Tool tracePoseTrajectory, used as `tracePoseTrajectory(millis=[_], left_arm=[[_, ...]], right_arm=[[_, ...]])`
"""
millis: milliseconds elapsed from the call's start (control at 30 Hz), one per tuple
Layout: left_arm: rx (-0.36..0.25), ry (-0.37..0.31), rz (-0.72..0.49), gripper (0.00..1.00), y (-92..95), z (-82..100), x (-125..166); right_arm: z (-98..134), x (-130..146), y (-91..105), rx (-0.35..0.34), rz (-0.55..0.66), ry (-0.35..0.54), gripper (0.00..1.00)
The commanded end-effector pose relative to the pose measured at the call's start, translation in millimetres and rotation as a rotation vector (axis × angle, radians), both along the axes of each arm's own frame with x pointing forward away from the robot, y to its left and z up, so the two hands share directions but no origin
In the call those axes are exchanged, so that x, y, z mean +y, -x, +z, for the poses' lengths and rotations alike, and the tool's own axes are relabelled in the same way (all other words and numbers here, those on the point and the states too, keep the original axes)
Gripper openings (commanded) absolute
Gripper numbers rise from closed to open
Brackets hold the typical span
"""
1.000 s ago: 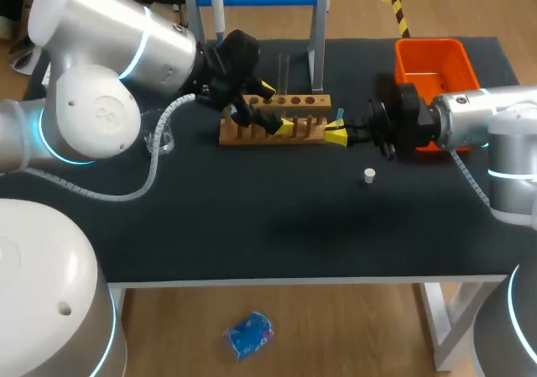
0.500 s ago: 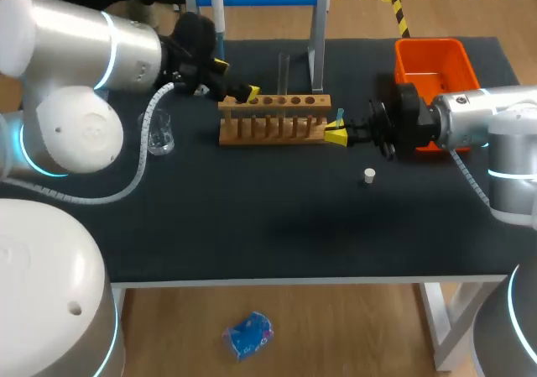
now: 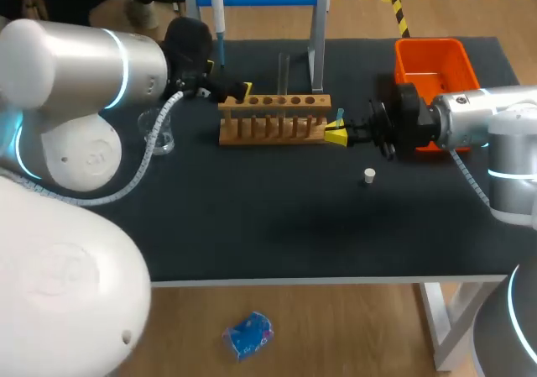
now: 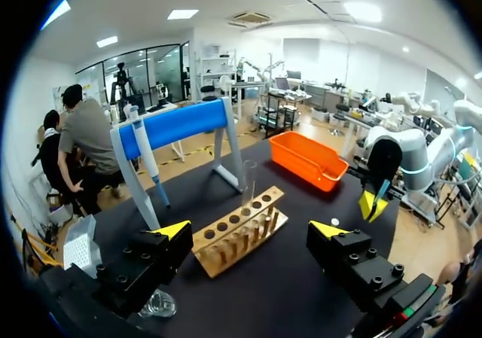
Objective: Invert the test tube, pick up the pipette, mount the tip to pipette, aspirate from beaker and dispense into the tube, eject the tip, return the pipette, and cap with the stopper.
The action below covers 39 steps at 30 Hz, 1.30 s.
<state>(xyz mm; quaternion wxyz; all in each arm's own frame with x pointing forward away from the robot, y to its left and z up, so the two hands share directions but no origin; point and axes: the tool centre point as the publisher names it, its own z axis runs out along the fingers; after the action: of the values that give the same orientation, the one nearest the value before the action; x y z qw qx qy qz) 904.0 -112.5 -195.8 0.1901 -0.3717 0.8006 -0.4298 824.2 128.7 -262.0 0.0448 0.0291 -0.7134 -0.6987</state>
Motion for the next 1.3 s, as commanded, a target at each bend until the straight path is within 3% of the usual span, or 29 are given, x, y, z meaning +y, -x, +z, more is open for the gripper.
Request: tracePoseTrajectory(millis=[33, 267, 700, 967, 1100, 1300], left_arm=[[-0.024, -0.034, 0.063, 1.0, 0.5, -0.2, -3.2], [-0.024, -0.034, 0.063, 1.0, 0.5, -0.2, -3.2], [-0.082, -0.068, 0.155, 1.0, -60.3, -1.7, 43.8], [-0.079, -0.157, 0.161, 1.0, -93.6, 1.0, 91.1], [-0.08, -0.189, 0.176, 1.0, -99.3, 1.8, 109.1], [-0.08, -0.189, 0.176, 1.0, -99.3, 1.8, 109.1]], right_arm=[[0.0, -0.8, 0.2, -0.001, 0.001, 0.0, 0.0], [0.0, -0.8, 0.2, -0.001, 0.001, 0.0, 0.0], [0.0, -0.8, 0.2, -0.001, 0.001, 0.0, 0.0], [0.0, -0.8, 0.2, -0.001, 0.001, 0.0, 0.0], [0.0, -0.8, 0.2, -0.001, 0.001, 0.0, 0.0], [0.0, -0.8, 0.2, -0.001, 0.001, 0.0, 0.0]])
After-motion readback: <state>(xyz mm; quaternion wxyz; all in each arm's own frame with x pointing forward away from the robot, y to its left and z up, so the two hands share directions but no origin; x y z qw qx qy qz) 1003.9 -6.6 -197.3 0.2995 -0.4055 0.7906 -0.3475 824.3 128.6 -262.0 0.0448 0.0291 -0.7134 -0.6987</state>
